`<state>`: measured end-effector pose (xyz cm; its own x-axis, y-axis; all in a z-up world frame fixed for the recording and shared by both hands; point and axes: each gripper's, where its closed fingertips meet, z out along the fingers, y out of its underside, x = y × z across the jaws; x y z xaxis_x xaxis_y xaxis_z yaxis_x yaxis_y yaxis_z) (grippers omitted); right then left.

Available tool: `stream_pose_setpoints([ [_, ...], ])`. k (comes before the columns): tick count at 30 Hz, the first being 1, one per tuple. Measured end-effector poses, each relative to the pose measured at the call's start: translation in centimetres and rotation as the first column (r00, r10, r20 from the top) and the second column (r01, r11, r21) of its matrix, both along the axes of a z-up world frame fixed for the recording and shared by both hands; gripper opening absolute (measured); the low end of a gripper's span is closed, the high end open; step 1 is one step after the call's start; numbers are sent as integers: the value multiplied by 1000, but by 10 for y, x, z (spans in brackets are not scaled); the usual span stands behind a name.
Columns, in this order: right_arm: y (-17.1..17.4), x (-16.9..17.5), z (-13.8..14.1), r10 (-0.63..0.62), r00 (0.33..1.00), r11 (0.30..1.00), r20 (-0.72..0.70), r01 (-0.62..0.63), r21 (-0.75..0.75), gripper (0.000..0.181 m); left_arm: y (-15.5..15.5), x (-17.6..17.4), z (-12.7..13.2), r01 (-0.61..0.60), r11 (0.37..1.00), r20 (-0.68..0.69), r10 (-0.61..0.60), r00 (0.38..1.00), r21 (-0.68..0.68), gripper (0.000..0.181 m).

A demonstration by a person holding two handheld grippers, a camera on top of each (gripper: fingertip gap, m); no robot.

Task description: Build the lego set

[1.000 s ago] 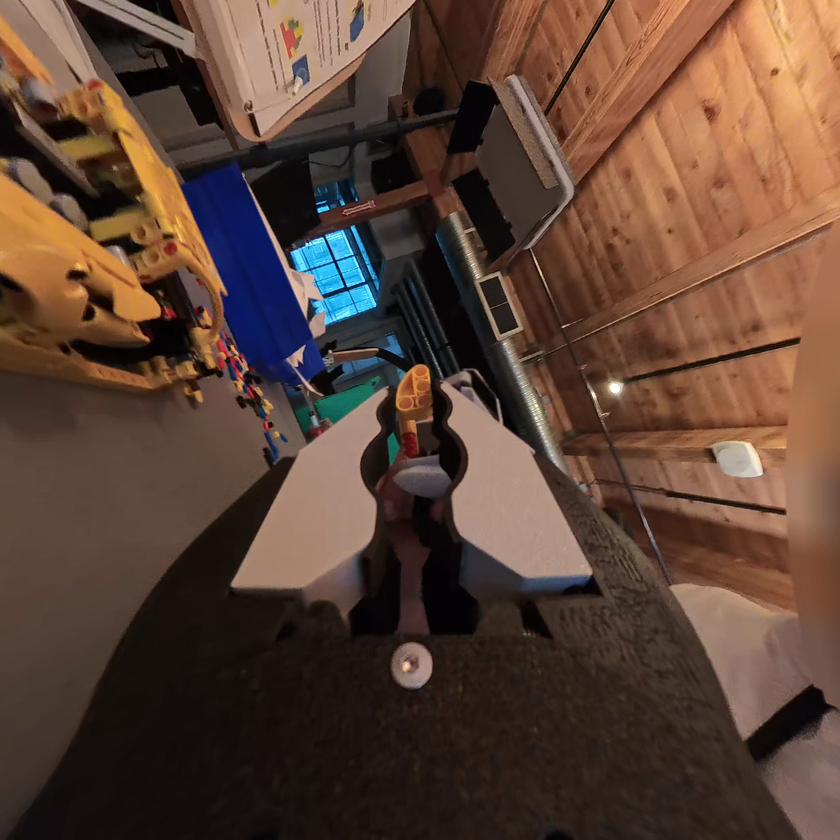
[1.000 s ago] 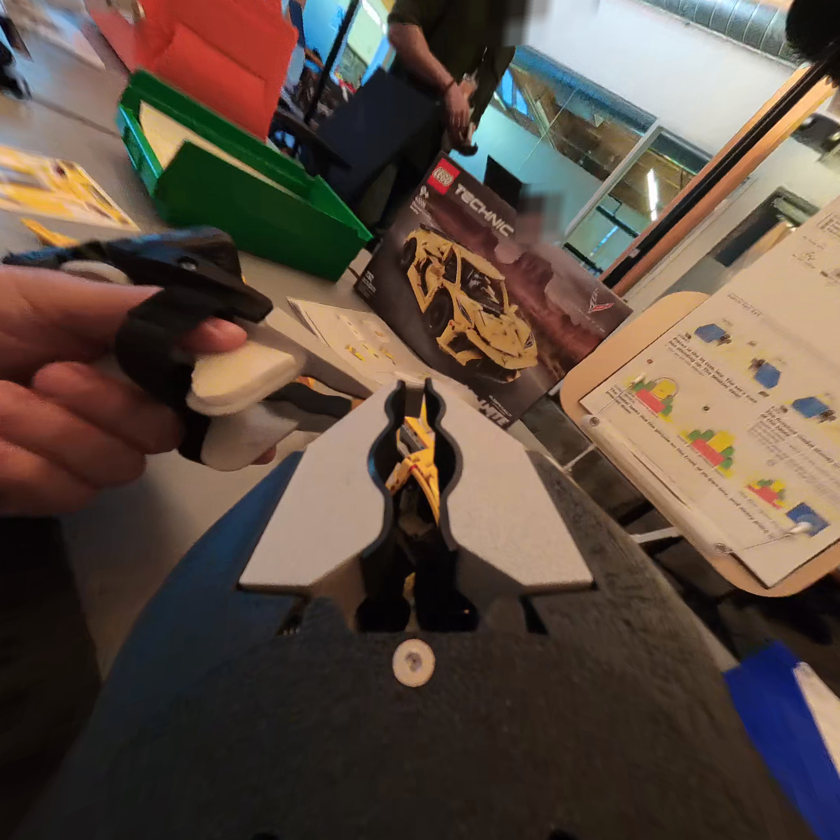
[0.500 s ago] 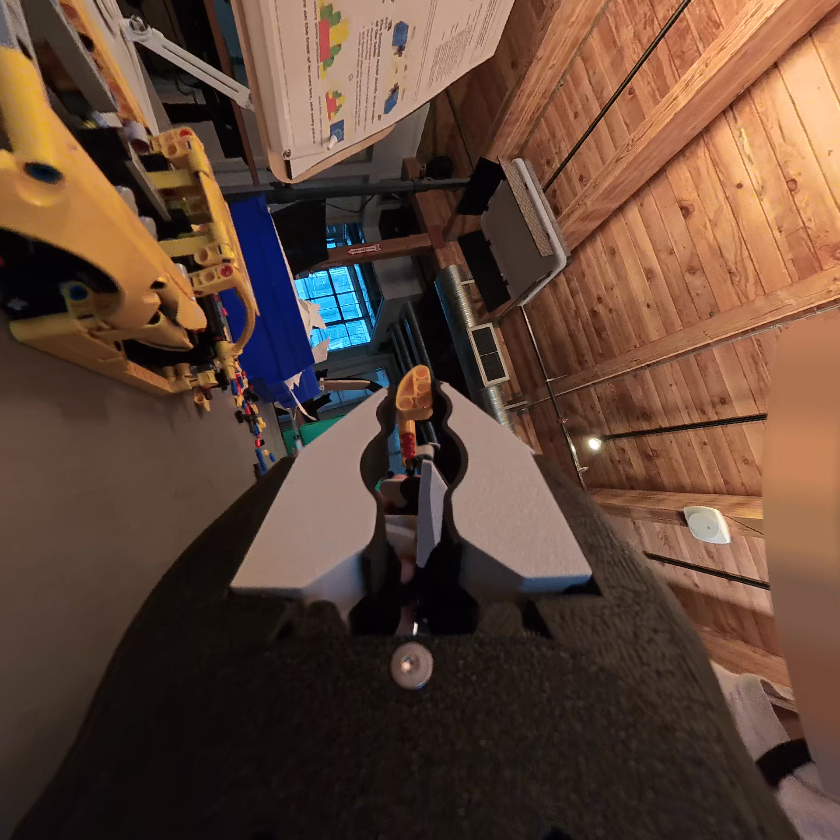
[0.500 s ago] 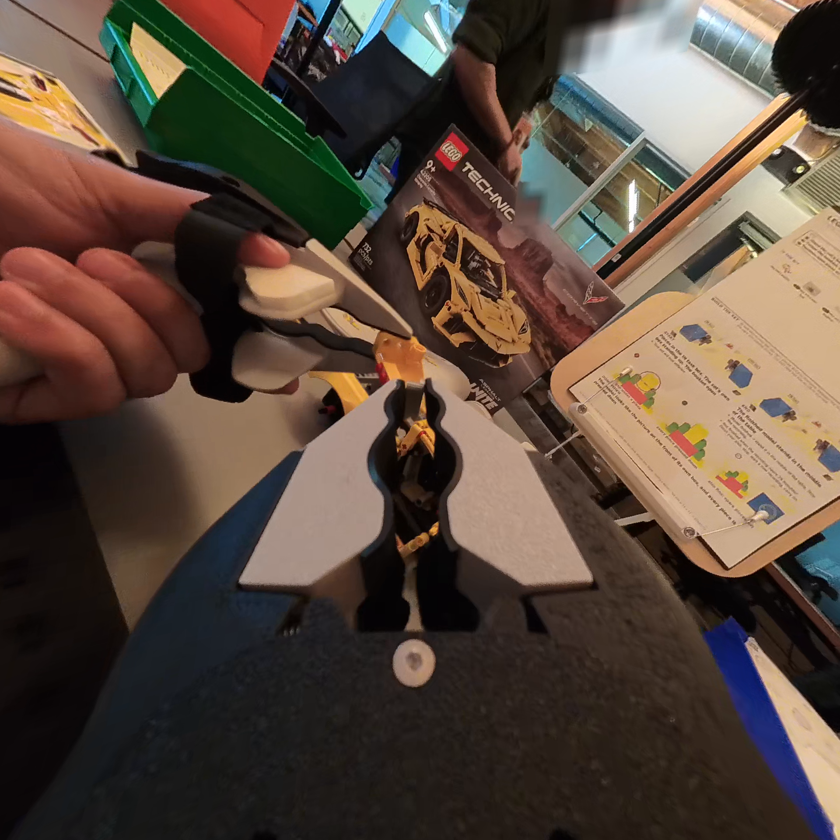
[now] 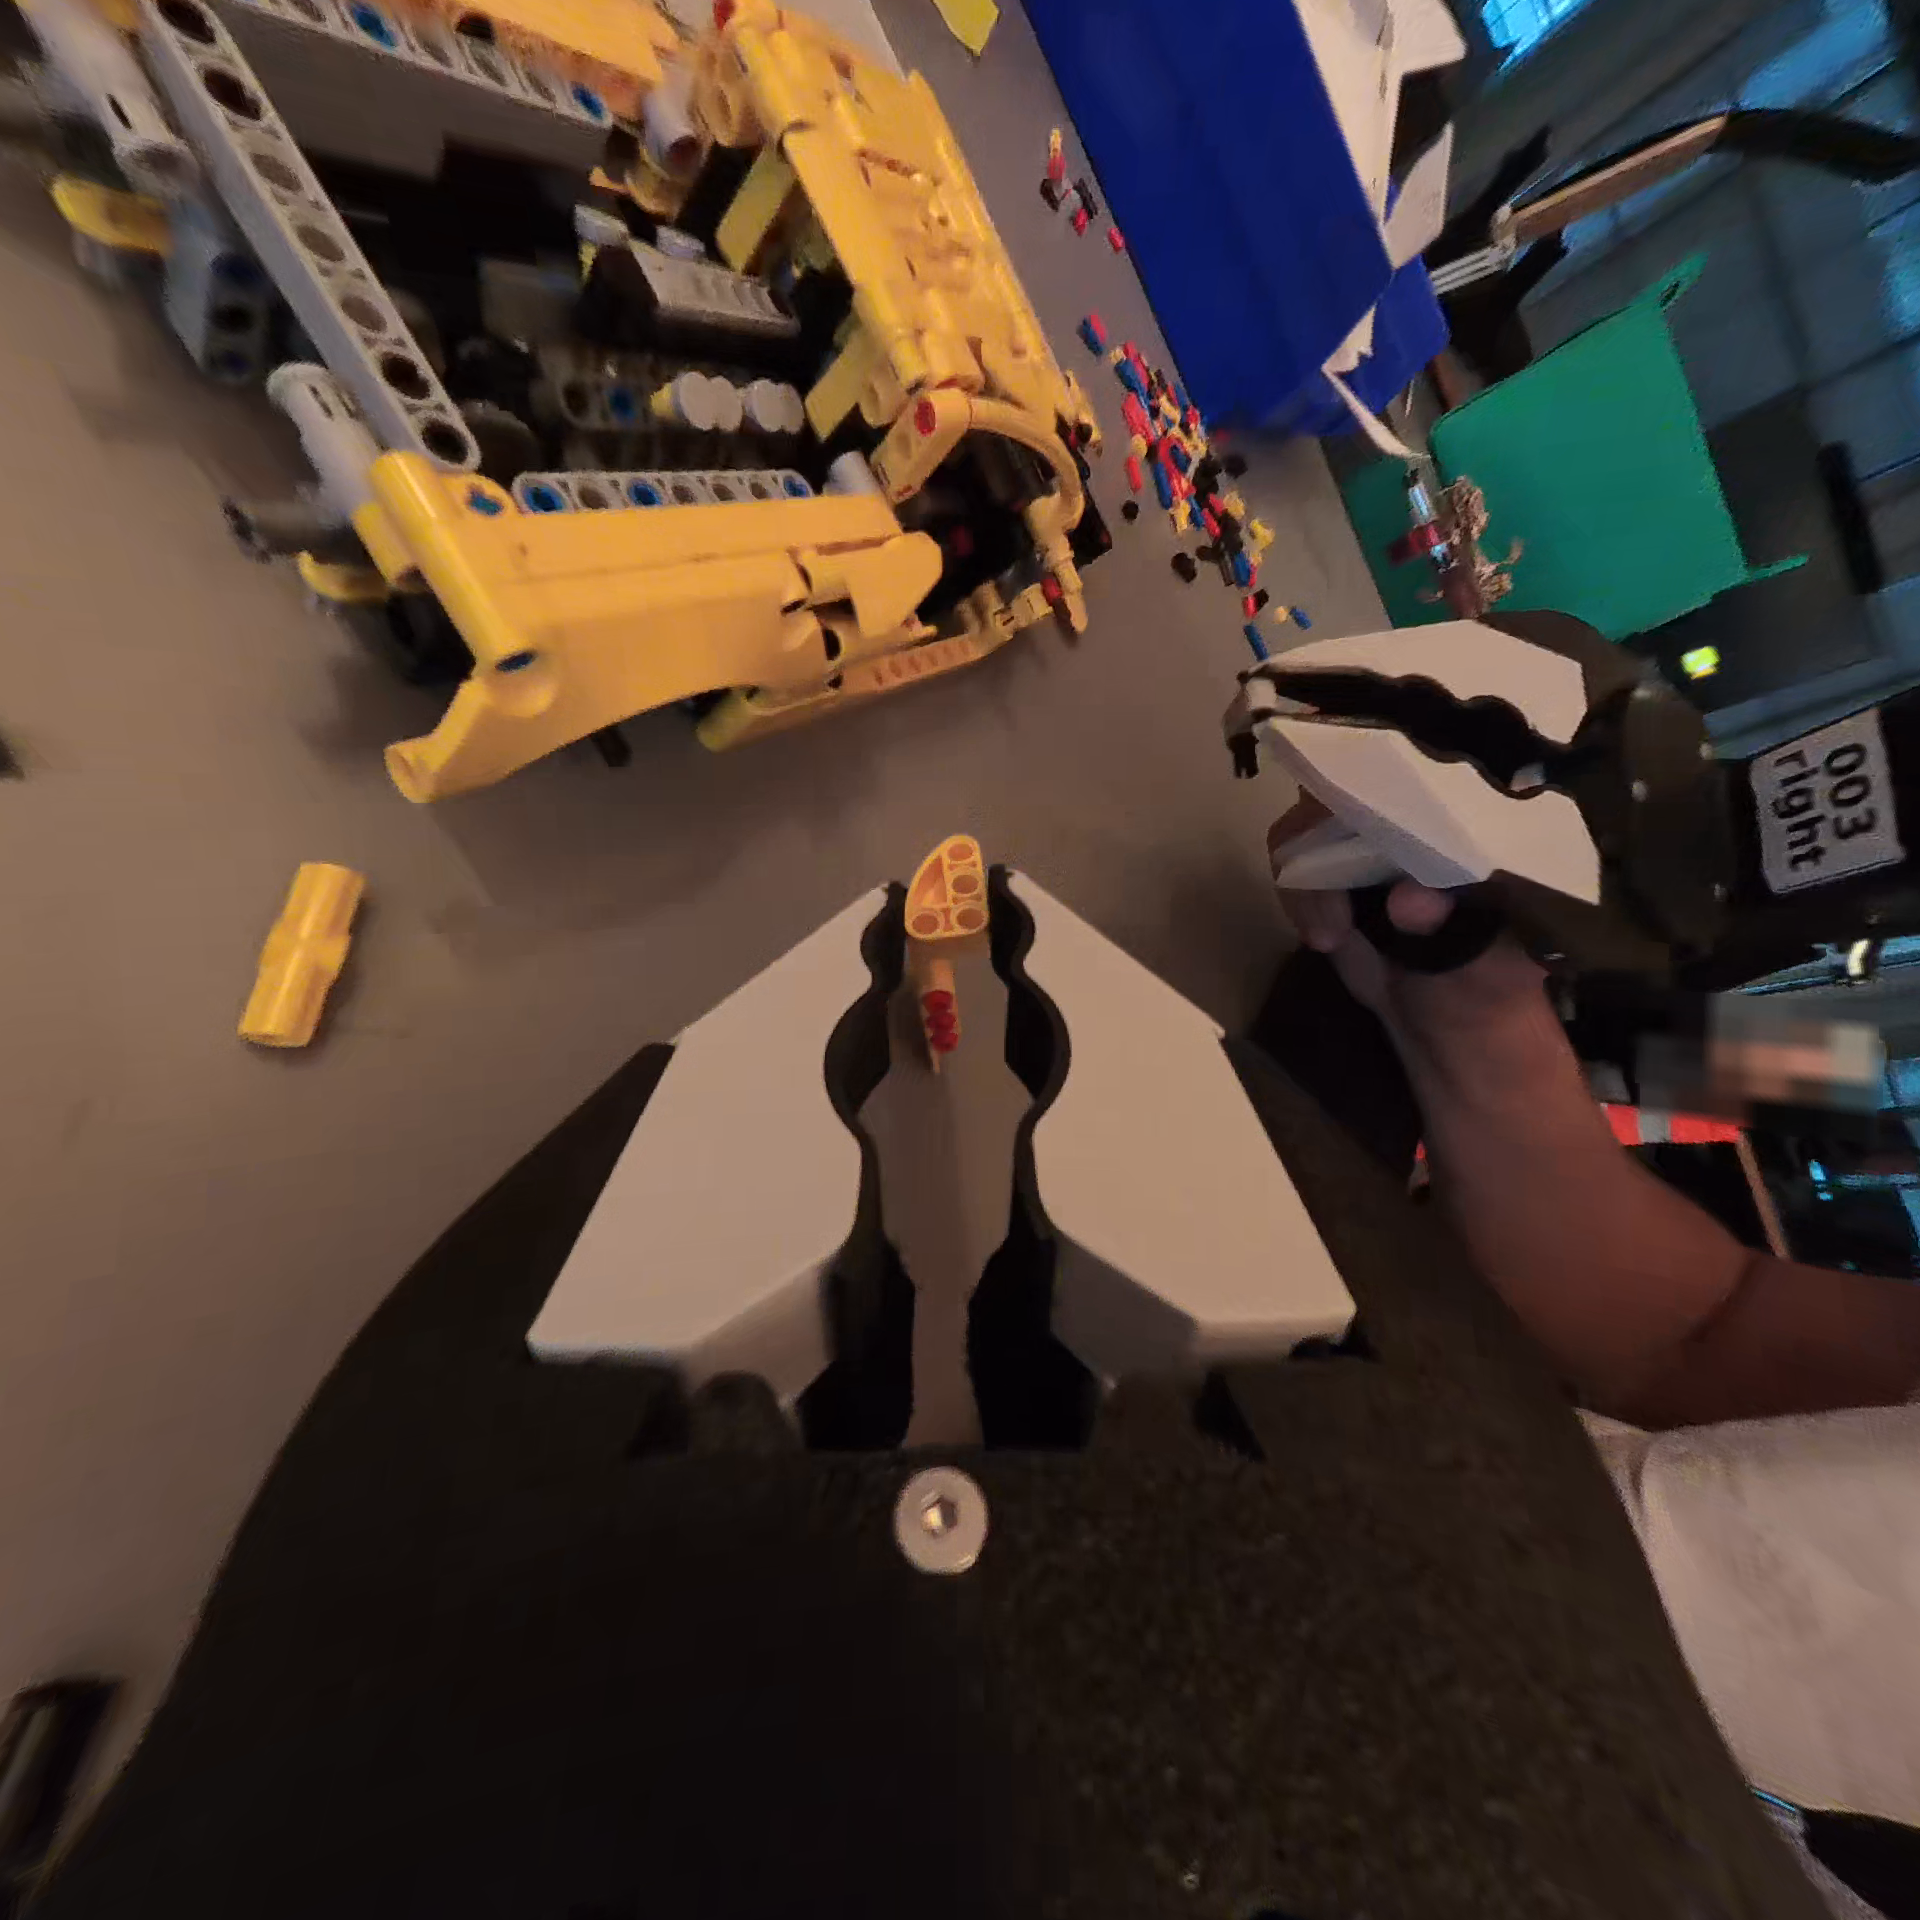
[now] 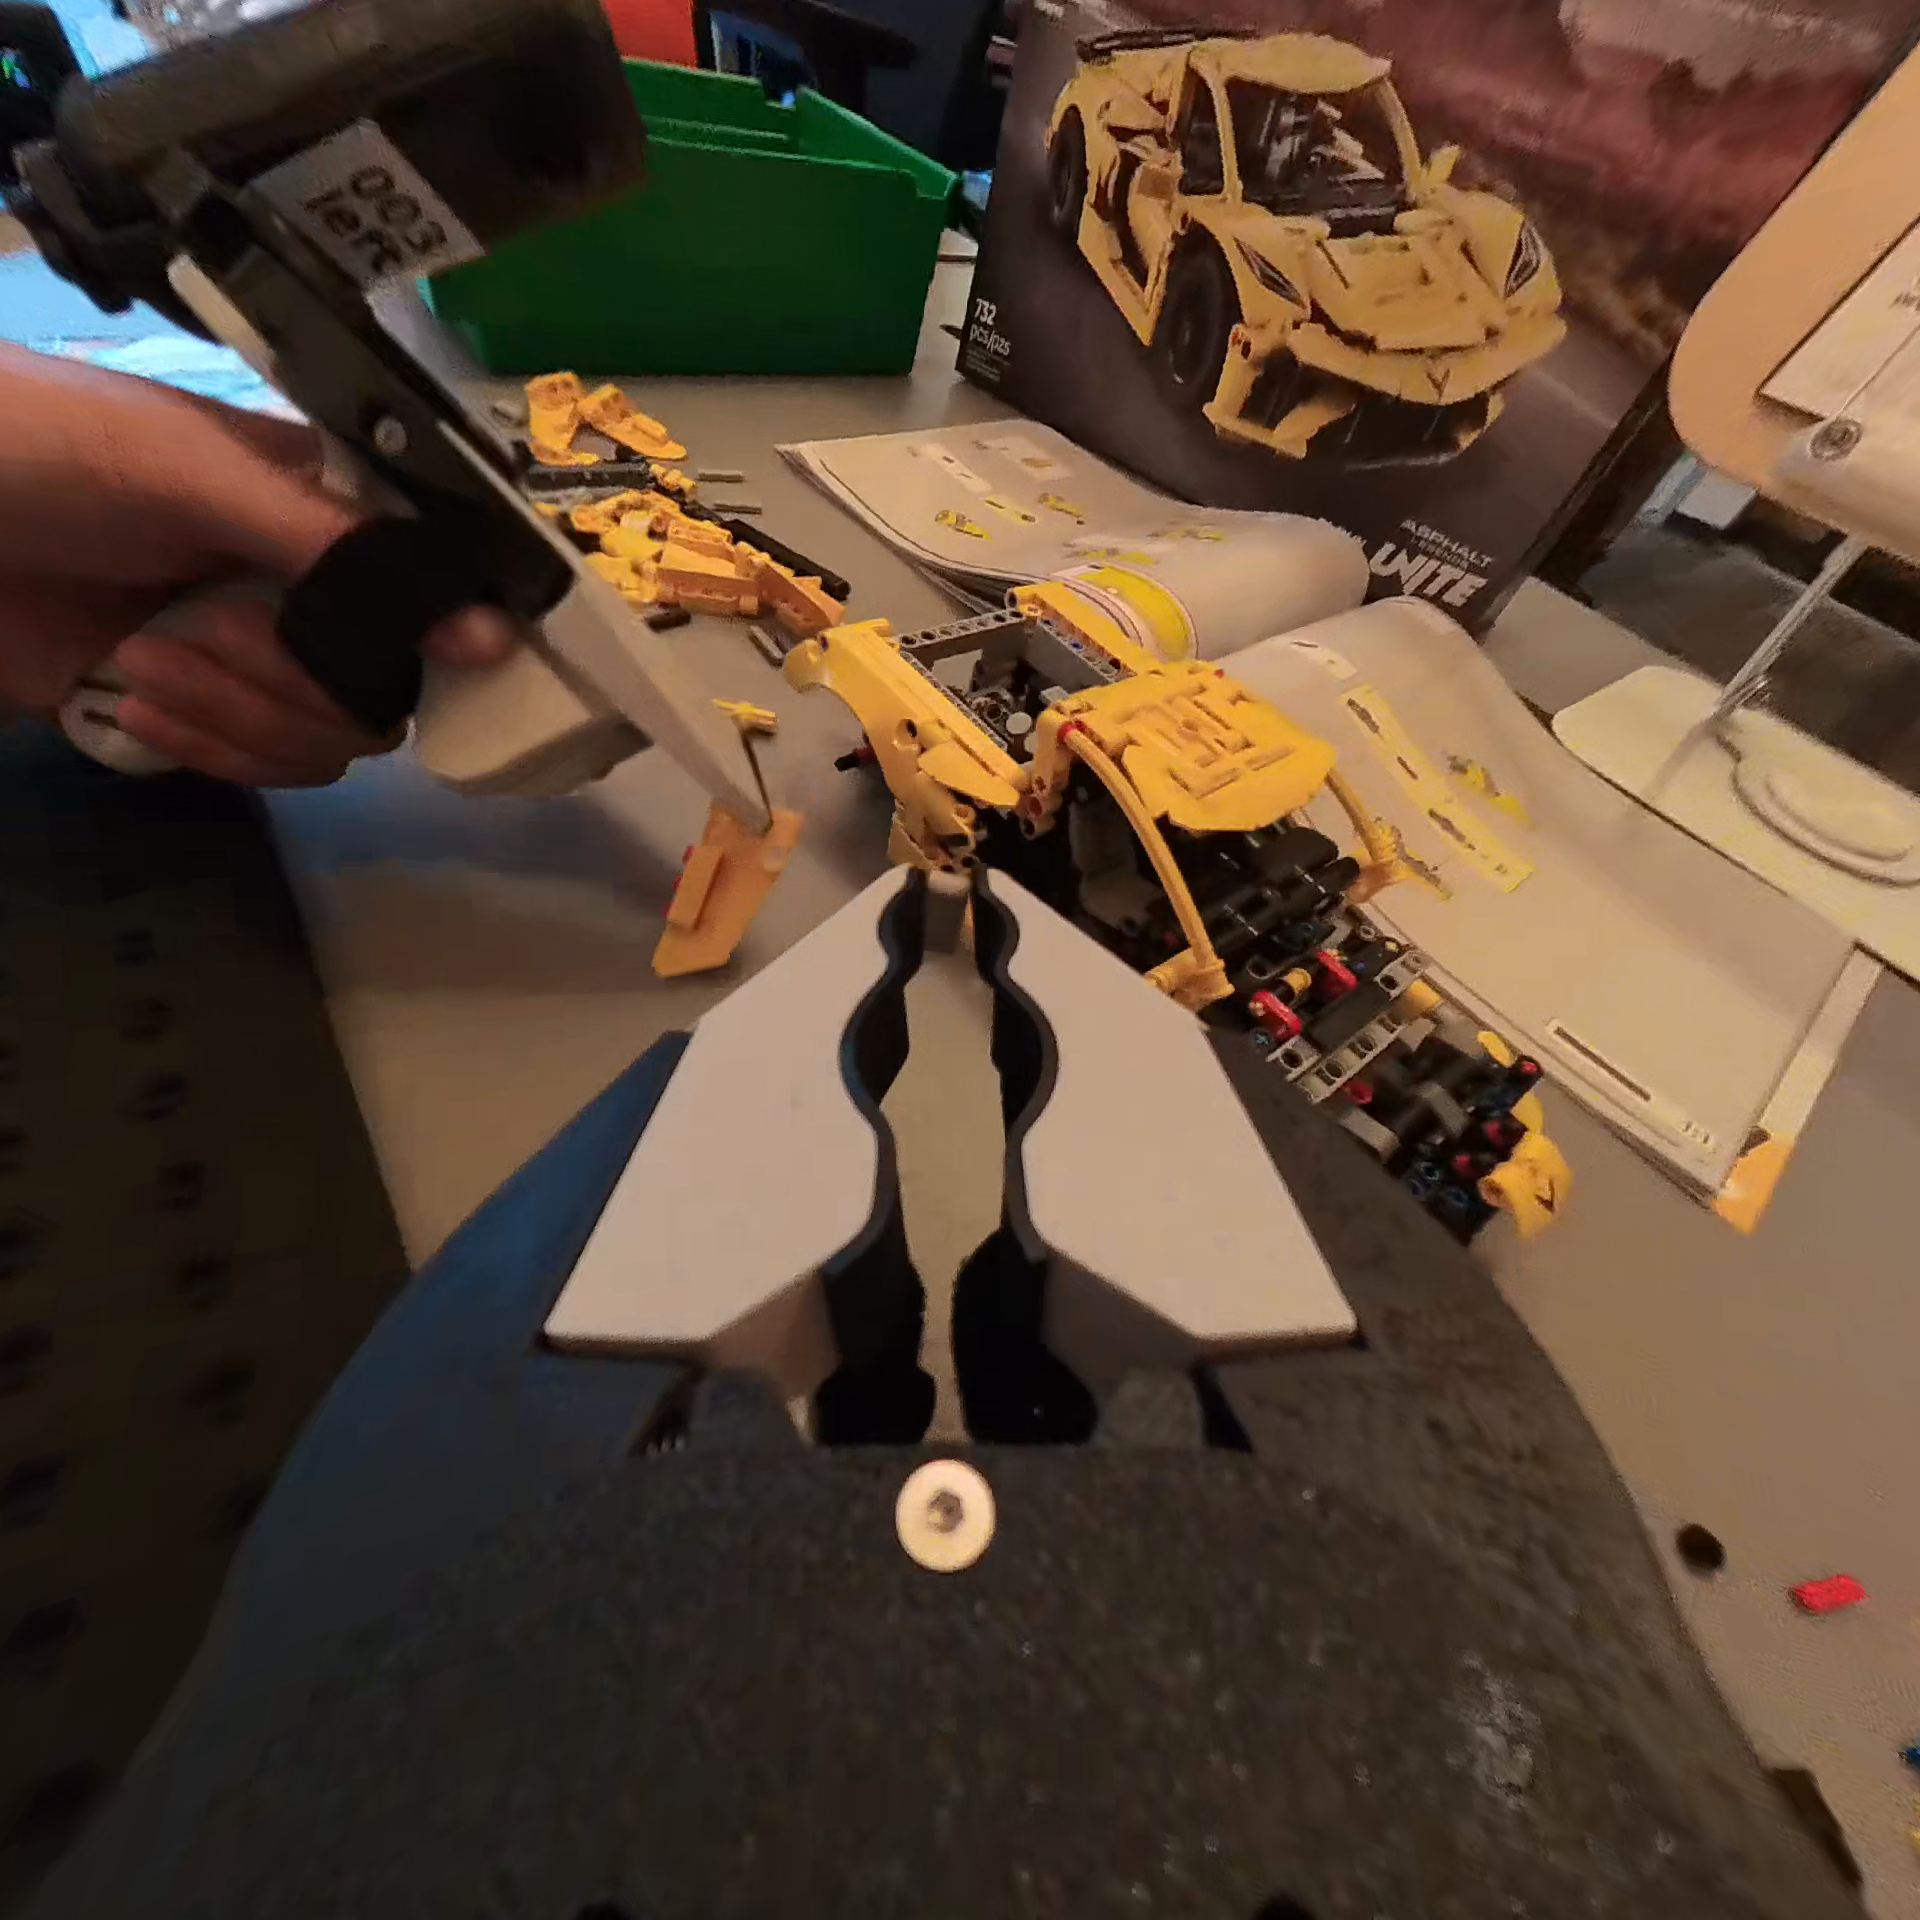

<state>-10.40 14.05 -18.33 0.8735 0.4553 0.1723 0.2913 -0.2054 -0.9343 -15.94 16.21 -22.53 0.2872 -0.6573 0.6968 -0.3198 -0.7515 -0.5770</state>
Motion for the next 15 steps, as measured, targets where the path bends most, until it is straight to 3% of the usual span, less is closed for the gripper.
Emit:
stream_pose_setpoints([
  [4, 1, 1, 0, -4, 1000, 1000, -18, 4, 4, 7, -14, 4, -6, 77, 995, -2, -77, 997, -61, 15],
  [9, -1, -6, 7, 8, 997, 1000, -81, -6, 14, 7, -27, 7, -10, 150, 989, -57, -149, 987, 3, 15],
  [13, -3, -19, 16, 41, 955, 998, -295, -53, -30, 7, -32, 10, -10, 204, 968, -117, -188, 975, 145, 27],
  [15, -3, -21, 21, 43, 918, 997, -394, -67, -47, 6, -30, 12, 1, 208, 936, -123, -180, 976, 285, 30],
])
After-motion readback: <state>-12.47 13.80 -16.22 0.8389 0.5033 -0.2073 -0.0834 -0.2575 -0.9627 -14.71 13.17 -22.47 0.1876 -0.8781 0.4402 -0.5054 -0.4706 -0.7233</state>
